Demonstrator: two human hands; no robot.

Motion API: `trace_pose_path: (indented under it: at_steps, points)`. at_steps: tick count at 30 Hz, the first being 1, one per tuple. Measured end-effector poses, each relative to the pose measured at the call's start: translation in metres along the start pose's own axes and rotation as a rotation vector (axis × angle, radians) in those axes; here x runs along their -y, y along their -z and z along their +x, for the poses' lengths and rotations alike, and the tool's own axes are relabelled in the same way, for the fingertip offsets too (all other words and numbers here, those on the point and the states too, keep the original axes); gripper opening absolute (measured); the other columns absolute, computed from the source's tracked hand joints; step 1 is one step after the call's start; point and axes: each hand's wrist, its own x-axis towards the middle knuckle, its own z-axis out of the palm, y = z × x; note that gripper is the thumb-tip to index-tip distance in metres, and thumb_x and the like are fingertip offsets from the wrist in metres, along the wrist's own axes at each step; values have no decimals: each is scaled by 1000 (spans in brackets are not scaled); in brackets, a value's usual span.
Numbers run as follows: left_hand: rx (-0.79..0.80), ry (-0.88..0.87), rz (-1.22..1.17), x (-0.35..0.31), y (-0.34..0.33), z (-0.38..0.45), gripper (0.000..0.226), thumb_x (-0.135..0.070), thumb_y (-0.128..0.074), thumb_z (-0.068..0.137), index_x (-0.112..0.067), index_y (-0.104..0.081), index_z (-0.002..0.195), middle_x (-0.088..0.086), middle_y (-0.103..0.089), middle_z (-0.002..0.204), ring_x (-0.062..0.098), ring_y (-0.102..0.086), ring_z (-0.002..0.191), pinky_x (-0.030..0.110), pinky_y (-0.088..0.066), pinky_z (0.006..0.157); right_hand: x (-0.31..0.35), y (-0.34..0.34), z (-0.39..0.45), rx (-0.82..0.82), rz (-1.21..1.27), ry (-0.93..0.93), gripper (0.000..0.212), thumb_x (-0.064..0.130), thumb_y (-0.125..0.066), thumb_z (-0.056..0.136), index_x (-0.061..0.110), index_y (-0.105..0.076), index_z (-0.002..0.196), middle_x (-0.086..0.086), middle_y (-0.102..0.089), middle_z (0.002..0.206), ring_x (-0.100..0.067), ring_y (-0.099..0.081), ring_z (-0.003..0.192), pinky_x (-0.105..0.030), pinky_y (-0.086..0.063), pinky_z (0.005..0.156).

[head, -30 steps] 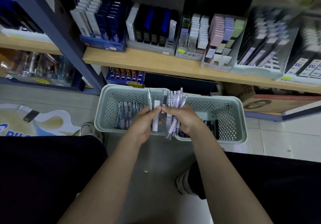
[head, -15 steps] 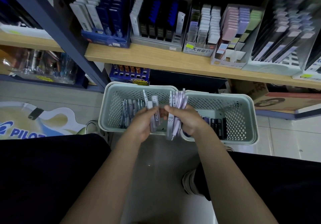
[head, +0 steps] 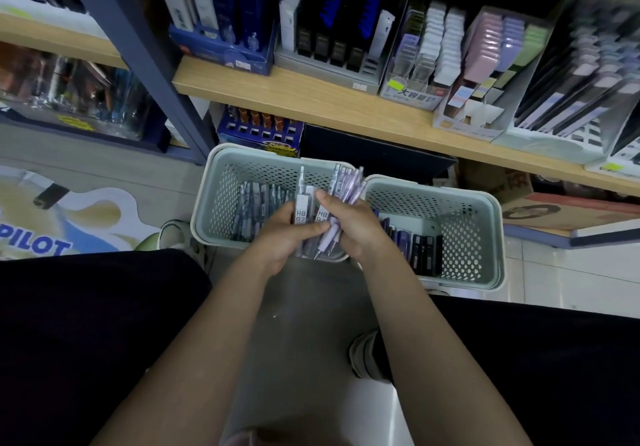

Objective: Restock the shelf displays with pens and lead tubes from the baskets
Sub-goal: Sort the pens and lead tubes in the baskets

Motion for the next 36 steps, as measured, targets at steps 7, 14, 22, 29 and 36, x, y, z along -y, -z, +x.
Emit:
trace_pose_path:
  at_steps: [7,14,22,29,36]
  points:
    - [-95,-10,-15,3,4,1,37,-21,-80,84,-21,-65,118,-2,-74,114,15,-69,108,29,-53,89,0,5,3,56,-55,-2,8,4,-67,92,-2,-63,88,-12,-64,75,-26,-66,83,-42,-57,87]
    - [-170,-26,-9,-2,1,0,20,-12,-72,91,-17,-69,110,-4,-77,99,8,-73,89,17,-54,68,-3,7,6,4,-33,5,14,8,-72,89,-1,-68,99,-11,-74,86,-24,-71,87,-36,-58,82]
    - [-150,4,-34,-7,1,0,13,-17,-71,92,-16,-69,105,4,-77,92,19,-71,80,32,-53,68,-1,7,7,5,18,-18,42,19,-80,80,-5,-67,111,-16,-74,99,-26,-72,93,-37,-60,83]
    - [-162,5,-78,-11,16,0,19,-13,-66,93,-6,-65,112,3,-78,98,19,-76,86,35,-55,81,6,18,7,65,6,-15,43,21,-75,86,-10,-68,115,-26,-72,109,-35,-73,94,-39,-61,75]
    - [-190,39,-152,-8,27,2,20,-9,-63,95,-7,-62,115,13,-76,106,31,-74,93,42,-60,81,2,13,20,97,64,-76,28,19,-67,92,-1,-68,112,-17,-73,111,-32,-74,94,-45,-61,76]
